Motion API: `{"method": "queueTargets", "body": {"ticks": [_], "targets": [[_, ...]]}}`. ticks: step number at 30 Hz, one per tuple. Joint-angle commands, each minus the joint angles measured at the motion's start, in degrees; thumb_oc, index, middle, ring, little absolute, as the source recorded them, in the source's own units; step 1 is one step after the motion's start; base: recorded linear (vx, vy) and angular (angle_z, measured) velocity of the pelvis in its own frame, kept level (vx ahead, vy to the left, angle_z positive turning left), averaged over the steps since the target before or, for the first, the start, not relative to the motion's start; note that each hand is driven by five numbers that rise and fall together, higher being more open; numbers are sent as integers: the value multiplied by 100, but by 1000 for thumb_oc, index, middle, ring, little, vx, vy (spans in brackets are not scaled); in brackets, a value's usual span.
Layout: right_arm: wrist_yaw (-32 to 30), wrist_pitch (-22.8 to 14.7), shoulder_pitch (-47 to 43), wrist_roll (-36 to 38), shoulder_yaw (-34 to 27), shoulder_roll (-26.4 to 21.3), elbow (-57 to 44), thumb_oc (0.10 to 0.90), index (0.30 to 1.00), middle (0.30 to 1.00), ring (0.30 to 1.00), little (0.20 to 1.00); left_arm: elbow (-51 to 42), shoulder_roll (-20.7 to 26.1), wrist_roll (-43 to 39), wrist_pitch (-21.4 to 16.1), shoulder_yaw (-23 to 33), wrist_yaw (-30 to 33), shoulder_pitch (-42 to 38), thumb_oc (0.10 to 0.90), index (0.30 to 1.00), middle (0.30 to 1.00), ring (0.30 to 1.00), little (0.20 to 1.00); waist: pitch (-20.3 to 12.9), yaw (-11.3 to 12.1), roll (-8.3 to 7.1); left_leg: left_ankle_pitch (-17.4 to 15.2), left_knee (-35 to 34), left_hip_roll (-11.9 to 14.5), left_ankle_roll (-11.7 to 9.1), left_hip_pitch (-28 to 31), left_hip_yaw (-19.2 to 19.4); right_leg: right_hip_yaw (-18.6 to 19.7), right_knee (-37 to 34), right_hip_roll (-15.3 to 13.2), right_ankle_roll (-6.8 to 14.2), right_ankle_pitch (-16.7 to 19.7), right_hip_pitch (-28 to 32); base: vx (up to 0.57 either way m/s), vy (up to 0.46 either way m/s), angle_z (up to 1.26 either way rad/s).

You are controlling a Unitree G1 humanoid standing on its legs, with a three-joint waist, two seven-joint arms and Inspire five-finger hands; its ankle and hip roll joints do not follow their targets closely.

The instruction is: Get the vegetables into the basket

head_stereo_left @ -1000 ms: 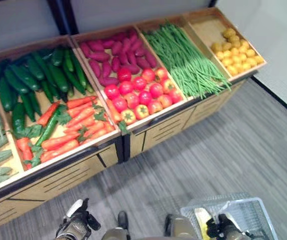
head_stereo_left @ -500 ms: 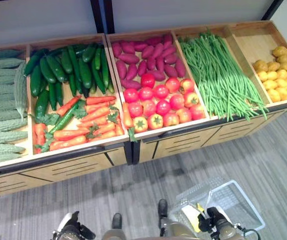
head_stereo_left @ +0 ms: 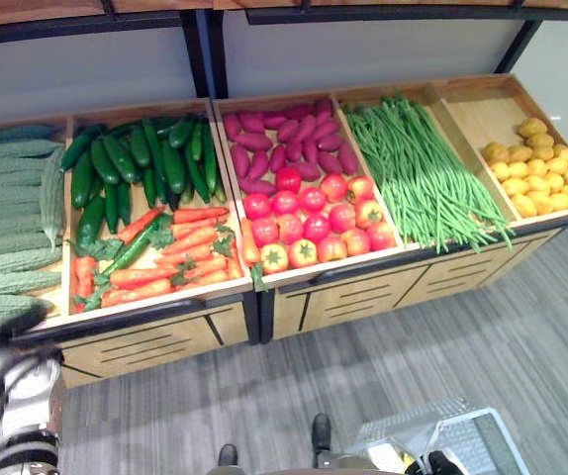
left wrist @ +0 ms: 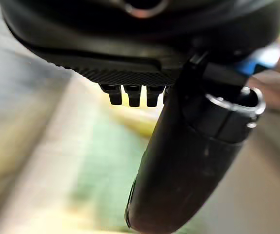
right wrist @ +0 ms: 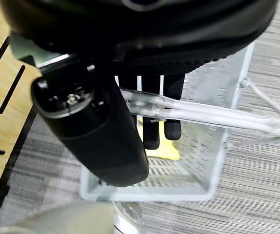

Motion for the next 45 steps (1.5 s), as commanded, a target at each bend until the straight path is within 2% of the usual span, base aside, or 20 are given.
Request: {"method": "queueTargets", "body": {"ticks": [1, 4, 9, 10, 12, 15, 17, 19, 20, 23, 27, 31, 34, 37, 38, 41, 45], "targets": [[-76, -113, -178, -33, 194, -107, 73, 400, 300, 300, 300, 300, 557, 396, 914, -207, -103, 128, -600, 900, 1000, 1000, 1000, 1000, 75, -183, -180, 60, 8, -51, 25, -224, -87, 17, 101, -604, 655, -384, 346, -14, 39, 0], [-42, -164, -290, -48, 284, -240, -205, 400, 300, 300, 300, 300, 345, 868, 1440, -429, -863, -542, -808, 900, 1000, 1000, 1000, 1000, 82, -287, -146, 34, 8, -83, 35, -189, -4, 109, 87, -643, 693, -319, 325, -10, 60, -9], [64, -238, -357, -112, 321, -397, -374, 400, 300, 300, 300, 300, 147, 1509, 1609, -706, -1645, -1507, -946, 900, 1000, 1000, 1000, 1000, 65, -411, -84, 2, 8, -111, 46, -149, 108, 252, 65, -680, 727, -249, 268, -2, 60, -10], [170, -248, -341, -150, 287, -486, -464, 400, 300, 300, 300, 300, -10, 1829, 1278, -826, -1994, -2297, -948, 900, 1000, 1000, 1000, 1000, 49, -468, -31, -13, 8, -124, 54, -124, 174, 318, 59, -701, 751, -206, 235, 10, 57, -9], [201, -246, -331, -150, 290, -502, -492, 400, 300, 300, 300, 300, 23, 1879, 1132, -826, -2045, -2467, -951, 900, 1000, 1000, 1000, 1000, 53, -475, -24, -14, 8, -128, 55, -123, 189, 337, 57, -705, 753, -193, 223, 2, 38, -10], [280, -235, -287, -152, 218, -573, -573, 400, 300, 300, 300, 300, -265, 2282, 882, -874, -2232, -3104, -808, 900, 1000, 1000, 1000, 1000, 61, -481, 14, -15, 8, -133, 62, -120, 209, 362, 48, -719, 770, -171, 209, -2, 28, -11], [336, -240, -260, -173, 198, -605, -588, 400, 300, 300, 300, 300, -330, 2524, 872, -934, -2357, -3331, -757, 900, 1000, 1000, 1000, 1000, 64, -487, 42, -17, 8, -140, 63, -108, 222, 371, 46, -727, 777, -164, 207, 2, 12, -2], [351, -245, -260, -184, 190, -612, -593, 400, 300, 300, 300, 300, -335, 2575, 853, -936, -2384, -3407, -733, 900, 1000, 1000, 1000, 1000, 68, -489, 48, -19, 8, -140, 64, -107, 221, 375, 42, -732, 780, -159, 206, 0, 0, 0], [379, -253, -255, -200, 182, -618, -590, 400, 300, 300, 300, 300, -363, 2789, 923, -921, -2487, -3588, -658, 900, 1000, 1000, 1000, 1000, 75, -493, 68, -20, 8, -142, 66, -105, 237, 379, 39, -736, 790, -151, 198, 0, 0, 0], [396, -264, -254, -197, 141, -608, -580, 400, 300, 300, 300, 300, -259, 2966, 1130, -920, -2522, -3661, -568, 900, 1000, 1000, 1000, 1000, 88, -484, 83, -10, 8, -152, 65, -120, 249, 377, 34, -738, 794, -138, 182, -2, 2, -1], [412, -272, -263, -194, 106, -624, -568, 400, 300, 300, 300, 300, -68, 2944, 1305, -862, -2433, -3619, -412, 900, 1000, 1000, 1000, 1000, 113, -459, 89, 6, 8, -149, 63, -141, 248, 372, 31, -746, 796, -125, 164, 0, 0, 0], [374, -272, -292, -199, 70, -646, -532, 400, 300, 300, 300, 300, 499, 2839, 1732, -645, -2228, -3411, -372, 900, 1000, 1000, 1000, 1000, 178, -416, 90, 33, 8, -146, 67, -175, 229, 340, 29, -753, 794, -125, 153, 0, 0, 0], [343, -249, -329, -212, 62, -681, -526, 400, 300, 300, 300, 300, 733, 2938, 2197, -408, -2337, -3260, -544, 900, 1000, 1000, 1000, 1000, 228, -407, 95, 50, 8, -148, 71, -222, 206, 327, 37, -758, 804, -122, 124, 0, 0, 0], [315, -230, -373, -226, 73, -690, -508, 400, 300, 300, 300, 300, 968, 2943, 2403, -344, -2373, -3098, -696, 900, 1000, 1000, 1000, 1000, 276, -403, 95, 63, 8, -152, 72, -261, 197, 310, 43, -762, 807, -116, 97, -24, 13, 7], [240, -195, -515, -289, 187, -682, -432, 400, 300, 300, 300, 300, 1657, 2822, 2945, 67, -2553, -2488, -1330, 900, 1000, 1000, 1000, 1000, 381, -401, 69, 100, 8, -150, 76, -344, 178, 295, 59, -778, 803, -100, 33, -43, 28, 9], [184, -159, -623, -277, 274, -692, -421, 400, 300, 300, 300, 300, 1849, 2867, 3202, 230, -2940, -2338, -1921, 900, 1000, 1000, 1000, 1000, 453, -407, 57, 121, 8, -159, 91, -410, 173, 302, 72, -783, 804, -80, -46, -31, 37, 5], [170, -136, -676, -242, 313, -694, -437, 400, 300, 300, 300, 300, 1797, 2950, 3258, 222, -3199, -2340, -2198, 900, 1000, 1000, 1000, 1000, 508, -411, 49, 140, 8, -162, 97, -471, 172, 325, 80, -792, 801, -66, -112, -4, 20, -1]]}}
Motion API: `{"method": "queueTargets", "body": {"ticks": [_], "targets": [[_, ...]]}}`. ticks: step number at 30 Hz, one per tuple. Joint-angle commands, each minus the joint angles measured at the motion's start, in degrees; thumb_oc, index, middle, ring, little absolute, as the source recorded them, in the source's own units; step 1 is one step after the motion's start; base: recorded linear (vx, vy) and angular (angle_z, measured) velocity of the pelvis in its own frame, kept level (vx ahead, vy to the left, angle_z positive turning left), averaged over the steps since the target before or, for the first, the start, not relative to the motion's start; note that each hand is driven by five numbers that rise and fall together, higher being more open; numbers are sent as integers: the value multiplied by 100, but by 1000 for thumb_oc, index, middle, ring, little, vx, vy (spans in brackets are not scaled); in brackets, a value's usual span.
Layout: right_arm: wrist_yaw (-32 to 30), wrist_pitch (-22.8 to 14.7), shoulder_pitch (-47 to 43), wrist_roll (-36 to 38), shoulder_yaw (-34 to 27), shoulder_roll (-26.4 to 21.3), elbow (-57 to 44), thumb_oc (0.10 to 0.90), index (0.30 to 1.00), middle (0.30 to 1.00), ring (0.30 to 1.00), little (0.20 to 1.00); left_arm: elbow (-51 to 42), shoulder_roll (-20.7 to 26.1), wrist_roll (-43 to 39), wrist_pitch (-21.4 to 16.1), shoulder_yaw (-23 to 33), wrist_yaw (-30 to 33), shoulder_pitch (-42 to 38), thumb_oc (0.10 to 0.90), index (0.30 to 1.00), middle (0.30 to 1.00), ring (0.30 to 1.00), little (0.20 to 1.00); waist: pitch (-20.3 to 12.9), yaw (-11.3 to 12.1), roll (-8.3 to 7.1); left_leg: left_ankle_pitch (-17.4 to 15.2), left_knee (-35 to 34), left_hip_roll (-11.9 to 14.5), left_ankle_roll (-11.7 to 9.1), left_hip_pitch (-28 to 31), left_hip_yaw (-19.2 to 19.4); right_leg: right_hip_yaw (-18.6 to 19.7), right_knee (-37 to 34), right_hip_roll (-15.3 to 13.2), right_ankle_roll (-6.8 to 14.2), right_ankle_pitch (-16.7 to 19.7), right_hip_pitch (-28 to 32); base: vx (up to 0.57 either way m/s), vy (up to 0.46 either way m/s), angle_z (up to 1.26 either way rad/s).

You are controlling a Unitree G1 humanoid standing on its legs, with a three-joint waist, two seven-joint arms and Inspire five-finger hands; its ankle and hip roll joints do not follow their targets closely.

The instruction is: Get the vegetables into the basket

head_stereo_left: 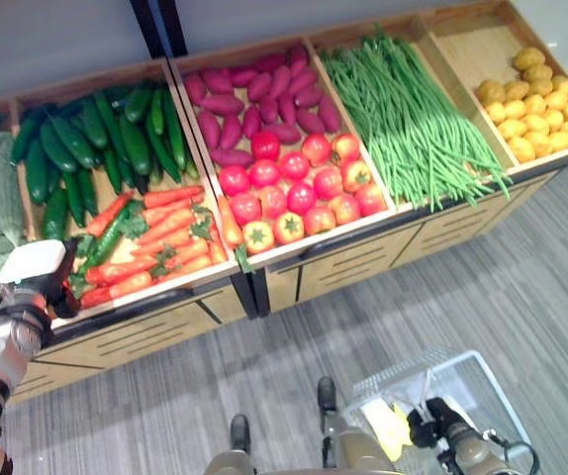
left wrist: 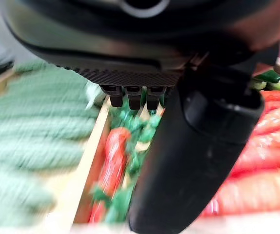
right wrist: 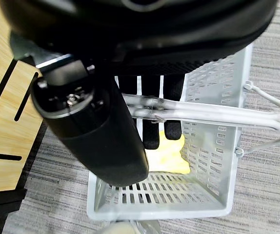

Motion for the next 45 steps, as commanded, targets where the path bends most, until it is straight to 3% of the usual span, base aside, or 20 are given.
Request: {"method": "queueTargets", "body": {"ticks": [1, 19, 20, 21, 22, 23, 29, 38, 45], "targets": [[-100, -1, 77, -11, 192, -213, 12, 400, 300, 300, 300, 300, -233, 730, 128, -19, 207, 495, -662, 900, 1000, 1000, 1000, 1000, -84, -148, -113, 35, 9, 0, 20, -228, -96, 69, 85, -677, 778, -300, 277, 3, 30, -2], [-114, -3, 3, -7, 213, -231, -38, 400, 300, 300, 300, 300, -209, 747, 202, -166, -318, 224, -749, 900, 1000, 1000, 1000, 1000, 29, -200, -40, 25, 9, -13, 25, -229, -8, 183, 121, -684, 780, -323, 173, 2, 4, -1], [-115, -2, -3, -13, 223, -231, -32, 400, 300, 300, 300, 300, -131, 732, 240, -149, -355, 209, -748, 867, 953, 953, 953, 953, 36, -206, -42, 25, 9, -13, 25, -232, -6, 186, 118, -681, 777, -323, 169, -4, 11, -5], [-117, 0, -8, -18, 235, -234, -30, 400, 300, 300, 300, 300, -63, 723, 313, -127, -433, 195, -769, 690, 706, 706, 706, 706, 45, -217, -40, 29, 9, -12, 25, -237, 0, 191, 121, -679, 776, -323, 162, 0, 0, 0], [-107, 2, -23, -29, 263, -245, -30, 400, 300, 300, 300, 300, -14, 736, 438, -91, -568, 148, -847, 465, 391, 391, 391, 391, 50, -231, -39, 31, 9, -7, 26, -243, 5, 193, 123, -676, 775, -322, 150, 0, 0, 0], [-105, 3, -36, -42, 285, -246, -34, 400, 300, 300, 300, 300, 47, 738, 537, -78, -700, 92, -922, 400, 300, 300, 300, 300, 56, -234, -42, 31, 9, -6, 25, -245, 10, 194, 125, -673, 777, -319, 146, 0, 0, 0], [-69, 56, -83, -63, 334, -230, 1, 400, 300, 300, 300, 300, 193, 694, 756, 1, -1198, -101, -1452, 400, 300, 300, 300, 300, 84, -259, -97, 1, 9, -27, 42, -231, 56, 258, 124, -687, 797, -287, 113, -5, 9, -2], [-71, 74, 98, -69, 251, -183, 47, 400, 300, 300, 300, 300, -448, 853, 949, 233, -829, 422, -1616, 400, 300, 300, 300, 300, -78, -220, -124, -68, 9, -44, 66, -93, 29, 235, 132, -720, 808, -346, 250, -2, 3, -1], [-12, 117, 264, -43, 11, -253, 9, 400, 300, 300, 300, 300, -1765, 1530, 590, -289, -679, 31, -1339, 400, 300, 300, 300, 300, -277, -206, -65, -140, 9, -75, 75, 46, 17, 176, 110, -768, 833, -371, 424, 0, 0, 0]]}}
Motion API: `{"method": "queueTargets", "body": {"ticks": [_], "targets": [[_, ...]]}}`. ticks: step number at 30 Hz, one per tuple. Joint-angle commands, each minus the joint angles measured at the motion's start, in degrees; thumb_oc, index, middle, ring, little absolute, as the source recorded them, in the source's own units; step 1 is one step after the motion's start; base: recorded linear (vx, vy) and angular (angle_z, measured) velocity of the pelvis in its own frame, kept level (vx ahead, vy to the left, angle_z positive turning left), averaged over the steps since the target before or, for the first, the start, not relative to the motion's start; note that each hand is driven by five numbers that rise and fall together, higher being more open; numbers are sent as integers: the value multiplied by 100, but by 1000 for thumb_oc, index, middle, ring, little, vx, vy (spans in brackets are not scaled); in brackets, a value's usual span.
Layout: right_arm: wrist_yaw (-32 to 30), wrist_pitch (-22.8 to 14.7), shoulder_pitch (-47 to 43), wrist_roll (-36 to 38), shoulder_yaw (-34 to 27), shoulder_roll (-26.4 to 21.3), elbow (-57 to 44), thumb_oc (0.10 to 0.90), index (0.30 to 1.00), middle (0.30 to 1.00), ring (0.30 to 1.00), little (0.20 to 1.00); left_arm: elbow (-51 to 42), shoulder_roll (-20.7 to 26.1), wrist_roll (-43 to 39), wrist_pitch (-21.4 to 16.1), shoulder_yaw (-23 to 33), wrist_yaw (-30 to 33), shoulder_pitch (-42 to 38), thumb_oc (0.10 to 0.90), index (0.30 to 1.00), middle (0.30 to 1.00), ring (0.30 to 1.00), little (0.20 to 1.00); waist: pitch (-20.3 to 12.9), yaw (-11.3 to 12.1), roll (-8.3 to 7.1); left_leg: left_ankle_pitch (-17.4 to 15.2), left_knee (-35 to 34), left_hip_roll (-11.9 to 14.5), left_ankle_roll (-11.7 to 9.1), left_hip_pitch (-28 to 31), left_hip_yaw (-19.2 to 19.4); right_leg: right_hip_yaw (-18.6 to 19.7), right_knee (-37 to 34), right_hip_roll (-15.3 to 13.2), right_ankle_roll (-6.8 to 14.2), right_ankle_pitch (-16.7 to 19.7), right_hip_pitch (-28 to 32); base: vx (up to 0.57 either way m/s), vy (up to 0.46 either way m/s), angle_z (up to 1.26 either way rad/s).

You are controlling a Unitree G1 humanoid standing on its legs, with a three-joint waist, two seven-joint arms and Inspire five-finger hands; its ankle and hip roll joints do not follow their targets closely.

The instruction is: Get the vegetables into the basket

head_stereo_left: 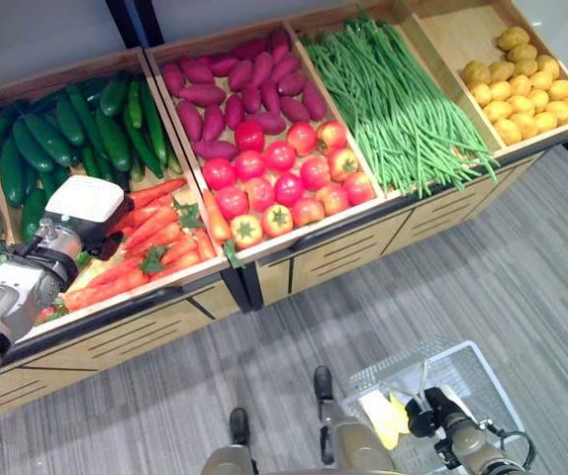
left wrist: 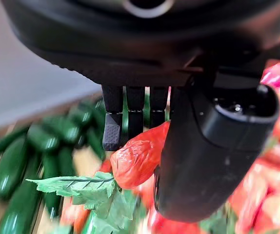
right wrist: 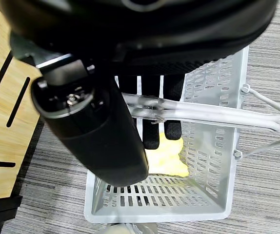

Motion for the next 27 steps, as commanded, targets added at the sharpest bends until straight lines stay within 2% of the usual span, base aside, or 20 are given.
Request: {"method": "queueTargets", "body": {"ticks": [1, 4, 6, 8, 12, 13, 14, 15, 16, 17, 19, 21, 22, 24, 27], "targets": [[-6, 1, 384, -47, 17, -255, 47, 400, 300, 300, 300, 300, 1, 499, -297, -177, 590, 124, -302, 400, 300, 300, 300, 300, -539, -108, -35, -137, 11, -69, 81, -158, -130, 36, 103, -788, 832, -427, 297, 0, 0, 0], [14, -10, 445, -76, -9, -243, 44, 400, 300, 300, 300, 300, -255, 557, -390, -310, 639, -10, -108, 400, 300, 300, 300, 300, -576, -123, -25, -158, 11, -86, 91, -117, -111, 47, 92, -802, 840, -427, 328, 10, 11, -1], [87, 2, 533, -120, -102, -222, 54, 400, 300, 300, 300, 300, -783, 678, -648, -538, 755, -391, 255, 400, 300, 300, 300, 300, -654, -153, -12, -207, 11, -122, 112, -17, -55, 94, 98, -834, 860, -430, 374, 47, 63, -8], [108, 13, 554, -139, -154, -240, 53, 400, 300, 300, 300, 300, -1012, 717, -679, -598, 838, -416, 395, 400, 300, 300, 300, 300, -681, -172, -21, -278, 22, -183, 175, 130, 42, 159, 136, -857, 889, -447, 411, 52, 78, -10], [93, -6, 579, -126, -273, -307, 2, 400, 300, 300, 300, 300, -1503, 774, -964, -838, 944, -524, 524, 400, 300, 300, 300, 300, -614, -203, -74, -506, 456, -250, 271, 105, 179, 352, 278, -908, 943, -408, 375, -39, 139, -37], [127, -19, 845, -223, -365, -337, -71, 400, 300, 300, 300, 300, -2212, 874, -1238, -1130, 618, -666, 233, 400, 300, 300, 300, 300, -529, -518, -108, -478, 235, -479, 400, 140, 449, 825, 415, -990, 1156, 427, -21, -219, 302, -23], [118, -11, 851, -215, -410, -328, -72, 400, 300, 300, 300, 300, -2346, 900, -1252, -1142, 536, -687, 119, 400, 300, 300, 300, 300, -521, -530, -126, -424, 178, -510, 400, 96, 521, 905, 378, -1008, 1156, 641, -155, -321, 359, -93], [104, 6, 876, -194, -437, -288, -63, 400, 300, 300, 300, 300, -2505, 909, -1325, -1187, 402, -719, -76, 400, 300, 300, 300, 300, -450, -582, -101, -369, 109, -465, 415, 27, 654, 849, 328, -1031, 1156, 707, -317, -348, 145, -110], [89, 21, 928, -218, -419, -203, -18, 400, 300, 300, 300, 300, -2716, 1001, -1355, -1195, 379, -745, -174, 400, 300, 300, 300, 300, -360, -462, -27, -254, 88, -299, 430, -118, 924, -32, 811, -1146, 1025, 68, -298, -365, 140, -193], [92, 9, 966, -253, -402, -185, 2, 400, 300, 300, 300, 300, -2804, 1097, -1377, -1217, 476, -779, -110, 400, 300, 300, 300, 300, -368, -390, 1, -205, 92, -213, 419, -164, 1052, -344, 1148, -1130, 921, -292, -176, -238, 121, -150], [89, 25, 1033, -335, -406, -150, 40, 400, 300, 300, 300, 300, -3158, 1324, -1478, -1244, 804, -893, 194, 400, 300, 300, 300, 300, -438, -204, 23, -283, 108, -137, 422, -150, 1216, -814, 1749, -1195, 892, -770, 105, -68, 42, -145], [101, 30, 993, -371, -361, -145, 14, 400, 300, 300, 300, 300, -3336, 1477, -1481, -1262, 1197, -975, 579, 400, 300, 300, 300, 300, -518, -117, -48, -329, 191, -149, 404, -159, 1421, -988, 1709, -1193, 902, -797, 272, -57, -73, -118], [95, 36, 938, -387, -322, -144, -13, 400, 300, 300, 300, 300, -3352, 1494, -1452, -1265, 1361, -984, 741, 400, 300, 300, 300, 300, -573, -22, -105, -366, 258, -192, 388, -172, 1569, -1212, 1354, -1248, 958, -734, 474, -11, -154, -128], [84, 26, 898, -394, -256, -160, -84, 400, 300, 300, 300, 300, -3376, 1425, -1438, -1273, 1618, -970, 1017, 400, 300, 300, 300, 300, -586, -48, -79, -338, 368, -117, 326, -171, 1726, -1255, 1159, -1170, 953, -799, 504, 45, -225, -106], [69, 19, 953, -357, -266, -241, -110, 400, 300, 300, 300, 300, -3467, 1256, -1532, -1303, 1511, -1004, 913, 400, 300, 300, 300, 300, -604, -218, 35, -239, 393, 49, 195, -141, 1812, -1226, 981, -989, 850, -1050, 558, 68, -219, -36]]}}
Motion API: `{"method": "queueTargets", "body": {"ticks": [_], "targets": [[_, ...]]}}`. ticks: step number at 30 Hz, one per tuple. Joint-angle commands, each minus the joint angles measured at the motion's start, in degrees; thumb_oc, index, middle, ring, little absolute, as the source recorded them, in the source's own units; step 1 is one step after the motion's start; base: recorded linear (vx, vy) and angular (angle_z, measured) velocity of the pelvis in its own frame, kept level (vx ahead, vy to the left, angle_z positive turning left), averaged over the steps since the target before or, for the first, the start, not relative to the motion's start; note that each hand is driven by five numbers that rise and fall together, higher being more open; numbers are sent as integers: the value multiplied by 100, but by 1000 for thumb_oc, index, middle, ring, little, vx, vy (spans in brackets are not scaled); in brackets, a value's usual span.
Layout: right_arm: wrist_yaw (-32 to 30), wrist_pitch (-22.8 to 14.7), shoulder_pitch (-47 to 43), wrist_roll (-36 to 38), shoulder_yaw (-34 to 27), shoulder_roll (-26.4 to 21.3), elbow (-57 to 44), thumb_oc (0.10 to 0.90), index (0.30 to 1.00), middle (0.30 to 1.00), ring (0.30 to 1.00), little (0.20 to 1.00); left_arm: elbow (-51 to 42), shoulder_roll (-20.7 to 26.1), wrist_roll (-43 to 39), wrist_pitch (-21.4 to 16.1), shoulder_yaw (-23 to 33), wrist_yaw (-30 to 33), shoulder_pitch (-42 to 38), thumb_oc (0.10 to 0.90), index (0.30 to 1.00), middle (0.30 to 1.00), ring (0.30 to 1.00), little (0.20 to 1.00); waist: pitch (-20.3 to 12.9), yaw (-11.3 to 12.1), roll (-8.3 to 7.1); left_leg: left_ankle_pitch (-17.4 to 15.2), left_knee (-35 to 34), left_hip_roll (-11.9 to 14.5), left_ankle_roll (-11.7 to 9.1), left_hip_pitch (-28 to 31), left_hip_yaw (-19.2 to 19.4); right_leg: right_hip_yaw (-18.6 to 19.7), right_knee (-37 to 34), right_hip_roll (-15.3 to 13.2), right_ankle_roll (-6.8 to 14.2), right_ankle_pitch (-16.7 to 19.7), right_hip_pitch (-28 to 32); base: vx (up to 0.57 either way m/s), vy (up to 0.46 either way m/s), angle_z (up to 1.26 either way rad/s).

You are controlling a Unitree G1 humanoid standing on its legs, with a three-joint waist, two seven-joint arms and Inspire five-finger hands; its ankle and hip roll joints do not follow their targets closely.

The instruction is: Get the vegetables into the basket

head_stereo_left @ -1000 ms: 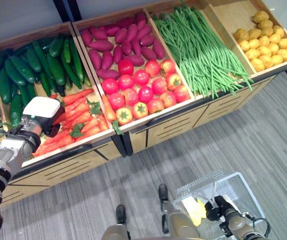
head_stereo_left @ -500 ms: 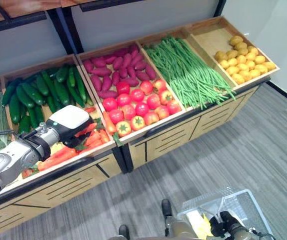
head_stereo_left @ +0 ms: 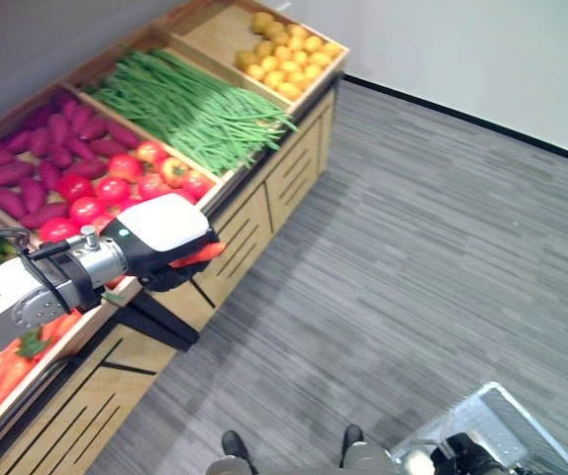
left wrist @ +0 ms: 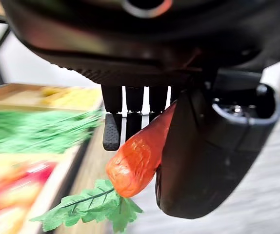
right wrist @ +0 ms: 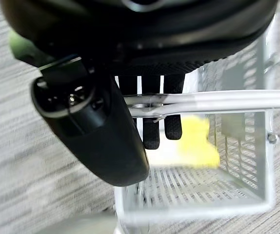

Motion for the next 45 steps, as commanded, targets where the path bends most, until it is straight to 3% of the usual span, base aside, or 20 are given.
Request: {"method": "queueTargets", "body": {"ticks": [1, 5, 11, 12, 13, 14, 15, 17, 18, 20, 22, 27, 31, 32, 34, 35, 37, 39, 42, 45], "targets": [[-61, -142, 168, 19, 15, -19, -14, 400, 300, 300, 300, 300, 35, 242, -429, -4, 421, 247, -656, 400, 300, 300, 300, 300, -271, 50, -62, -601, 133, -351, -72, -117, -231, 367, 99, -214, 195, 339, -486, 62, -240, -13], [-129, -123, 189, 142, -99, -144, 62, 400, 300, 300, 300, 300, 22, -46, -518, -7, 149, 236, -1001, 400, 300, 300, 300, 300, -212, -94, 111, -329, 103, -68, -285, -95, -214, 456, 267, 65, 5, 48, -599, 19, -253, -10], [-237, -156, 205, 327, -250, -319, 143, 400, 300, 300, 300, 300, 105, -457, -489, -10, -304, 162, -1431, 400, 300, 300, 300, 300, -131, -160, 226, -140, 463, 278, -549, -225, -330, 480, 190, 376, -256, -80, -463, 15, -248, -9], [-262, -158, 131, 362, -275, -450, 136, 400, 300, 300, 300, 300, 104, -533, -565, -30, -311, 157, -1418, 400, 300, 300, 300, 300, -84, -98, 222, -173, 788, 309, -582, -310, -756, 665, 109, 498, -326, -104, -410, -14, -204, -6], [-283, -160, 20, 382, -241, -532, 138, 400, 300, 300, 300, 300, 70, -525, -587, -9, -293, 164, -1380, 400, 300, 300, 300, 300, -3, 22, 222, -28, 808, 211, -498, -441, -1146, 762, 88, 544, -378, 10, -477, -37, -139, -24], [-282, -159, -44, 389, -216, -573, 146, 400, 300, 300, 300, 300, 45, -527, -550, 0, -262, 153, -1362, 400, 300, 300, 300, 300, 22, 82, 215, -95, 749, 113, -467, -533, -1438, 878, 41, 549, -377, 29, -482, -97, -45, -54], [-282, -159, -51, 390, -216, -573, 147, 400, 300, 300, 300, 300, 44, -525, -549, 0, -255, 153, -1360, 400, 300, 300, 300, 300, 14, 81, 215, -73, 743, 111, -459, -556, -1437, 878, 28, 549, -380, 56, -502, -18, -19, -85], [-292, -180, -247, 402, -122, -627, 174, 400, 300, 300, 300, 300, 61, -507, -445, 14, -106, 241, -1128, 400, 300, 300, 300, 300, 75, 272, 179, -209, 589, -186, -337, -769, -2449, 1266, 3, 604, -359, 118, -571, 18, -2, -87], [-289, -202, -380, 395, -9, -652, 207, 400, 300, 300, 300, 300, 83, -488, -365, 8, 50, 345, -930, 400, 300, 300, 300, 300, 102, 389, 188, -145, 435, -368, -290, -921, -3147, 1595, -12, 694, -351, 185, -638, 29, 28, -91], [-285, -223, -476, 391, 61, -675, 208, 400, 300, 300, 300, 300, 54, -482, -334, 9, 192, 434, -750, 400, 300, 300, 300, 300, 143, 510, 177, -132, 483, -662, -241, -1079, -3780, 1853, 28, 772, -344, 232, -701, 20, 73, -94], [-247, -236, -490, 359, 122, -653, 187, 400, 300, 300, 300, 300, -12, -396, -329, -14, 442, 429, -521, 400, 300, 300, 300, 300, 122, 461, 186, -231, 492, -651, -196, -1021, -3627, 2011, 92, 806, -319, 210, -735, 36, 134, -92], [-186, -182, -370, 345, 102, -565, 174, 400, 300, 300, 300, 300, -78, -427, -472, -25, 394, 362, -511, 400, 300, 300, 300, 300, 16, 347, 167, -424, 281, -788, 30, -674, -3148, 2323, 154, 618, -163, 259, -761, 42, 279, -49], [-161, -151, -292, 328, 56, -463, 151, 400, 300, 300, 300, 300, -84, -423, -507, -33, 388, 329, -523, 400, 300, 300, 300, 300, -42, 292, 116, -537, 197, -923, 148, -533, -2790, 2555, 109, 446, 53, 477, -894, -24, 227, -46], [-159, -139, -342, 297, 76, -429, 119, 400, 300, 300, 300, 300, -64, -437, -502, -43, 400, 336, -527, 400, 300, 300, 300, 300, -47, 275, 87, -575, 152, -988, 189, -513, -2587, 2654, 38, 360, 198, 690, -1034, -85, 211, -56], [-163, -135, -357, 284, 85, -418, 87, 400, 300, 300, 300, 300, -16, -436, -515, -66, 400, 357, -518, 400, 300, 300, 300, 300, -53, 288, 71, -591, 143, -1010, 213, -519, -2465, 2668, -14, 301, 253, 762, -1096, -78, 170, -53], [-177, -140, -418, 255, 131, -384, 40, 400, 300, 300, 300, 300, -17, -421, -503, -40, 400, 347, -524, 400, 300, 300, 300, 300, -34, 339, 36, -608, 161, -998, 246, -518, -2327, 2531, 72, 269, 248, 839, -1231, -95, 61, -75], [-195, -123, -496, 209, 167, -389, 26, 400, 300, 300, 300, 300, -2, -400, -484, 22, 411, 311, -586, 400, 300, 300, 300, 300, 30, 537, 78, -627, 212, -881, 259, -543, -2171, 1556, 487, 21, 128, 592, -1194, -137, 35, -69], [-201, -122, -561, 107, 205, -427, 49, 400, 300, 300, 300, 300, -4, -347, -479, -10, 445, 258, -543, 400, 300, 300, 300, 300, -37, 597, 89, -547, 189, -773, 236, -572, -2062, 1094, 721, -135, 58, 478, -982, -90, -17, -67], [-220, -141, -646, 101, 211, -552, 39, 400, 300, 300, 300, 300, -98, -290, -515, -43, 383, 185, -587, 400, 300, 300, 300, 300, -135, 627, 46, -517, 132, -773, 216, -558, -2060, 1150, 689, -151, 83, 501, -877, -3, -54, -28], [-284, -141, -810, 130, 256, -694, -44, 400, 300, 300, 300, 300, -145, -369, -562, -81, 104, 114, -807, 400, 300, 300, 300, 300, -299, 617, -43, -494, 17, -791, 161, -510, -2013, 1222, 197, -195, 141, 592, -741, 29, -82, -10]]}}
